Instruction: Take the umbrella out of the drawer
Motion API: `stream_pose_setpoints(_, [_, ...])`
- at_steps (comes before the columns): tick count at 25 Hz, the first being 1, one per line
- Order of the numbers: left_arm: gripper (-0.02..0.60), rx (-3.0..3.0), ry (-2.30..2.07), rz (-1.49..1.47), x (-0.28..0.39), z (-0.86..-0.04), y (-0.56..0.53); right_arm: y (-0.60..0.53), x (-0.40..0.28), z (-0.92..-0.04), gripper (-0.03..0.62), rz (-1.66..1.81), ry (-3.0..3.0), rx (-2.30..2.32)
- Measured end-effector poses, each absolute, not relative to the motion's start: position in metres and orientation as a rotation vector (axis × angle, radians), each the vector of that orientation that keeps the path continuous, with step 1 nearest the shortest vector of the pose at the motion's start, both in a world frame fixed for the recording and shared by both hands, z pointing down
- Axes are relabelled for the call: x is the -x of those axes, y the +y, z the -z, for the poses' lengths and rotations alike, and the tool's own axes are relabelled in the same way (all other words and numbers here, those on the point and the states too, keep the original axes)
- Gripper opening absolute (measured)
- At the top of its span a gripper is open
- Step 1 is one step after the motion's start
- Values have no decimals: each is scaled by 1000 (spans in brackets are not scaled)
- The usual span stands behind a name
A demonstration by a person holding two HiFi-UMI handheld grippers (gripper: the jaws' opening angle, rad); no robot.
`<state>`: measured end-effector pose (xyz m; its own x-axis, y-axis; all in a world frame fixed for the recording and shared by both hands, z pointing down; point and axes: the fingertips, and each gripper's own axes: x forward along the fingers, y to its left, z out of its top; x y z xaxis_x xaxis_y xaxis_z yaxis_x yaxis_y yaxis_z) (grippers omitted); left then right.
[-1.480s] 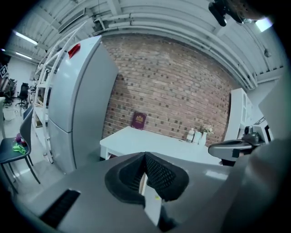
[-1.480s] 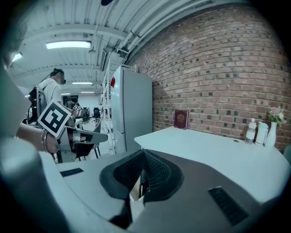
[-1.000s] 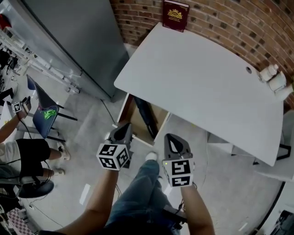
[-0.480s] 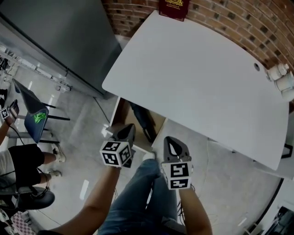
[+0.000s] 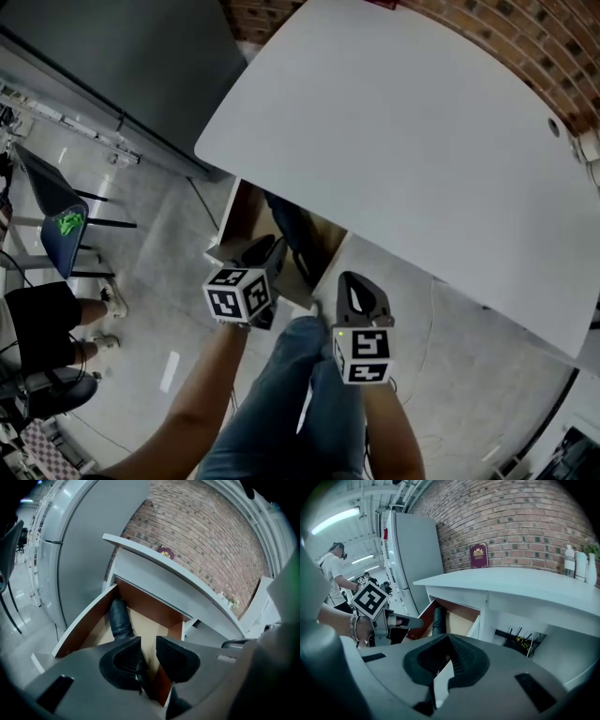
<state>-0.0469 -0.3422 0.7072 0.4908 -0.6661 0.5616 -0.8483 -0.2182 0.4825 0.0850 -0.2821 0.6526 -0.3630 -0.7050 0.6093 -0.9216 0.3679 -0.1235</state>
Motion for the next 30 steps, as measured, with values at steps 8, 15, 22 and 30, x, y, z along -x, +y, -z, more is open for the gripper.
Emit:
stream_pose_setpoints(8, [122,-1862,-1299,-365,51,-759,-353,-276,-88,-679,-8,-670,-2177,-1407])
stream_pose_setpoints(15, [268,-1790,-1310,-407,44,-795,-369,-263,-106,-701,-8,-703,-2138,-1416])
stream_pose_setpoints(22, [302,-1640,-1293,-354,37,-834,-382,-264,-113,-711,-8,-755,-2116,-1450])
stream_pose_setpoints(30, [305,-1569,-1294,-368,29,-858,-395,-269,-113,-723,-8,-775,-2100,-1435])
